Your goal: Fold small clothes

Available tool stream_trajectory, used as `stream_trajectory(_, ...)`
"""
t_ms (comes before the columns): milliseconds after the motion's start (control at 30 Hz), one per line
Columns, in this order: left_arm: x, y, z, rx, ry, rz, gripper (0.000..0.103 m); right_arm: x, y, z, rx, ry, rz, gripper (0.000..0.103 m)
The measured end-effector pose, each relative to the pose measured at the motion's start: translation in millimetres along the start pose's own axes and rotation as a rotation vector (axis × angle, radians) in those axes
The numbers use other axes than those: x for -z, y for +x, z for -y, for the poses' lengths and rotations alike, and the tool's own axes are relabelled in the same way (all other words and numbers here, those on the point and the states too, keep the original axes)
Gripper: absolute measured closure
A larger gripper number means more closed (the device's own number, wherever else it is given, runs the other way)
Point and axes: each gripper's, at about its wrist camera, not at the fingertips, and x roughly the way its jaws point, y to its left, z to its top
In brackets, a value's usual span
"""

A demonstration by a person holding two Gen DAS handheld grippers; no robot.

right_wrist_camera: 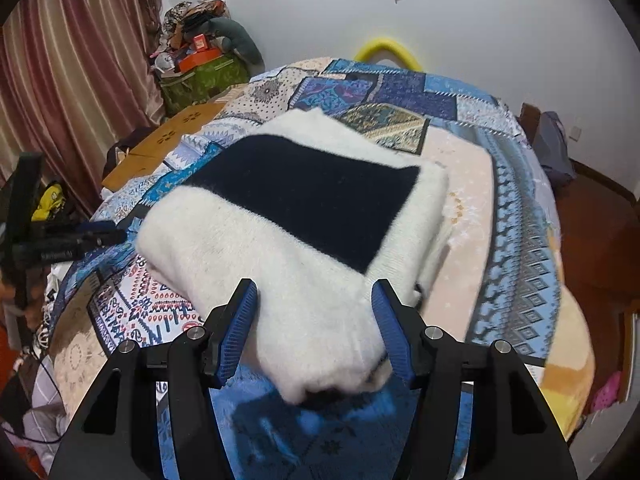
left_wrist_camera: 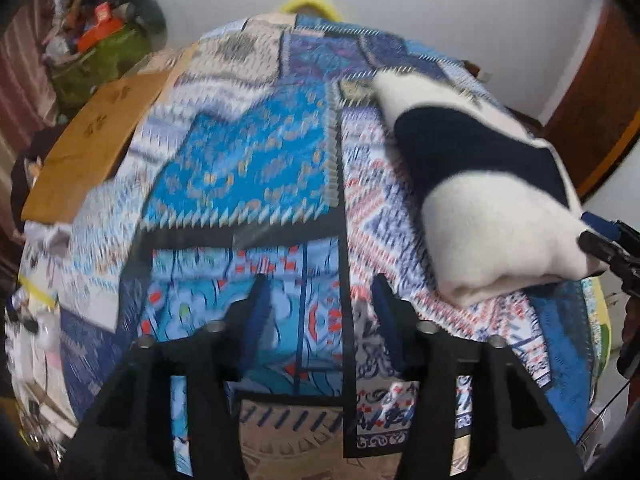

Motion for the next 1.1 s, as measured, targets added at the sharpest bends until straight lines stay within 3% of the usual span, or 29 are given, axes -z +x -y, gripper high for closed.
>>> stream_trajectory(33,-6.9,-3.1,2.3,0.005,0.013,0.023,0.034,-0.6,-3.4,2.7,0.013,0.0,-0.001,0.045)
stream_trajectory(100,-19.7,-8.9,7.2,0.034,0.035,0.057,0.028,-1.3,-9.4,8.5,0.036,0.008,-0.003,0.04)
stream_trajectory(200,-46.2,-5.5,19.6,0.114,0.061,0.055,0.026,-7.1,-18.3,22.8,0.057,0.038,0.017,0.035)
stream_trajectory(267,-59.3,1.7,27.9,0.154,0.061,0.041,0.025,-12.7,-19.7,33.5,0.079,0.069,0.03,0.025)
stream_trajectory(367,-77.7,22.3,39.3,0.203,0.065,0.007,0.019,-17.9,-10.5,48.0,0.073,0.125,0.033,0.02)
stream_trajectory(533,-89.9,74.5,46.5,0.286,0.018,-0.13,0.015,-14.8,31.9,71.2,0.043,0.228,-0.055,0.02)
stream_trajectory(633,-94.3,90.4,43.0,0.355,-0.045,-0.158,0.007,-8.8,54.4,84.1,-0.062,0.324,-0.075,0.019)
stream_trajectory(800,-94.6,119.0,48.0,0.51,-0.112,-0.271,0.007,-5.2,76.6,92.0,-0.19,0.428,-0.091,0.019)
stream_trajectory(867,-93.7,119.7,56.4,0.523,-0.089,-0.263,0.009,-6.0,78.5,90.5,-0.226,0.441,-0.083,0.032)
stream_trajectory(900,-92.9,117.5,64.0,0.534,-0.057,-0.256,0.02,-6.8,78.6,88.5,-0.237,0.446,-0.087,0.034)
stream_trajectory(967,-92.2,111.2,72.0,0.52,-0.029,-0.236,0.025,-10.3,72.7,83.7,-0.226,0.428,-0.08,0.052)
stream_trajectory(1100,-92.9,89.8,73.5,0.514,0.013,-0.19,0.044,-20.4,56.6,70.7,-0.182,0.365,-0.068,0.064)
